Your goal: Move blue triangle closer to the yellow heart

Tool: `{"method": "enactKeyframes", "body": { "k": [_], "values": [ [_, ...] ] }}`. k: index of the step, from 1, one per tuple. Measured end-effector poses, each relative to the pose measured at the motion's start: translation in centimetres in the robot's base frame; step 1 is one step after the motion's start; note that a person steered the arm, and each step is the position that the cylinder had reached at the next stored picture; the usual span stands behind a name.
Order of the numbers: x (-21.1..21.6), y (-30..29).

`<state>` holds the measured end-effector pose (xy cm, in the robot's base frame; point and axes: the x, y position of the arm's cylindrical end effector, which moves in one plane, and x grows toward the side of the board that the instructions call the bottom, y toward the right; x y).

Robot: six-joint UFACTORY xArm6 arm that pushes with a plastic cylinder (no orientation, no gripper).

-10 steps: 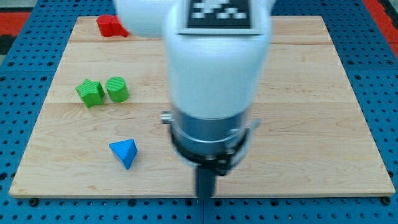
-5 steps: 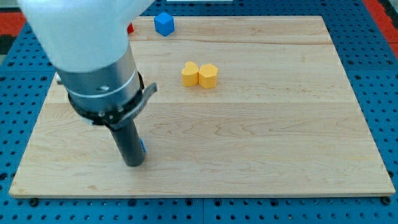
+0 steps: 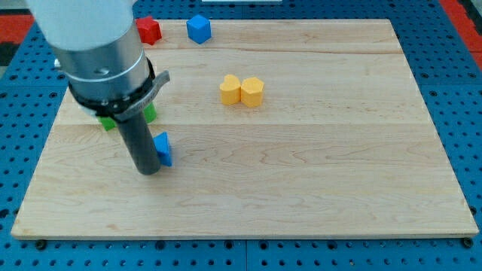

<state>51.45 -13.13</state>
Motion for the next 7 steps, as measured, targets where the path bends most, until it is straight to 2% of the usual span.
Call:
{"method": "enactKeyframes", "body": {
  "k": [1,2,3,4,5,7],
  "values": [
    [-2.0,0.5],
    [-2.0,4.4],
    [-3.9,6.1],
    [-3.5,6.0],
    [-1.2,4.6],
    [-9.1,2.0]
  ]
}}
